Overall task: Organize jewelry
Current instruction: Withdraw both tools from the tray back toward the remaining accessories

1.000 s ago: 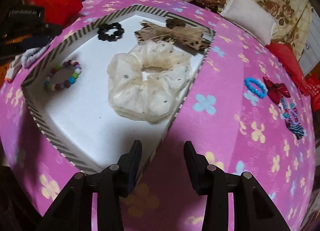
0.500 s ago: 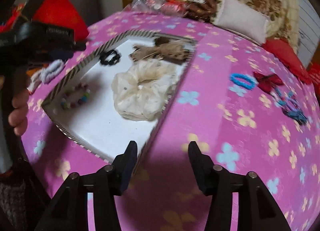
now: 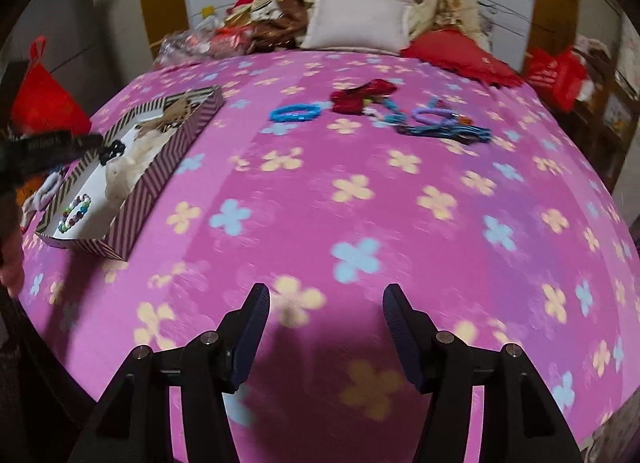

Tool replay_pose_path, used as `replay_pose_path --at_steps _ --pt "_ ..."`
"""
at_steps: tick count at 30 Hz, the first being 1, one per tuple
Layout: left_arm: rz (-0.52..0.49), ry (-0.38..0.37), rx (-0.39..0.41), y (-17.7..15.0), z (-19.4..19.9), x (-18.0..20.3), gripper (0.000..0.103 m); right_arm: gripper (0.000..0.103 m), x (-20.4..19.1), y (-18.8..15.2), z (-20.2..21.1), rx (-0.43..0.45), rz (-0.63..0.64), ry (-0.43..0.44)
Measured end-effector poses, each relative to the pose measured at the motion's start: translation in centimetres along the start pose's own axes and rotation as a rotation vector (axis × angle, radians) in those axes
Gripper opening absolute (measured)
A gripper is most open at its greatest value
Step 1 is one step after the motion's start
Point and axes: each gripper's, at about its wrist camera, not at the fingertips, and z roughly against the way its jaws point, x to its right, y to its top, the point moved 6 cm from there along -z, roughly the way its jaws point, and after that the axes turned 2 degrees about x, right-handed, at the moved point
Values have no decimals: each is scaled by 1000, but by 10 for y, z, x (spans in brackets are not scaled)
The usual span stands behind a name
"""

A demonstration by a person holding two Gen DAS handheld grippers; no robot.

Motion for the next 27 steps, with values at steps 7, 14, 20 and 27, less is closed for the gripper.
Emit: replay_pose_path --at_steps 7,14,20,27 --pt "-208 89 -85 -27 -16 76 36 57 18 -18 6 17 -45 46" --pt "-204 224 -170 -48 -36 64 36 57 42 -33 12 44 -79 41" --pt "-172 263 -189 -62 -33 47 38 57 68 -44 10 33 -157 42" --pt "-137 245 -186 -68 -19 40 37 57 75 -45 16 45 -185 51"
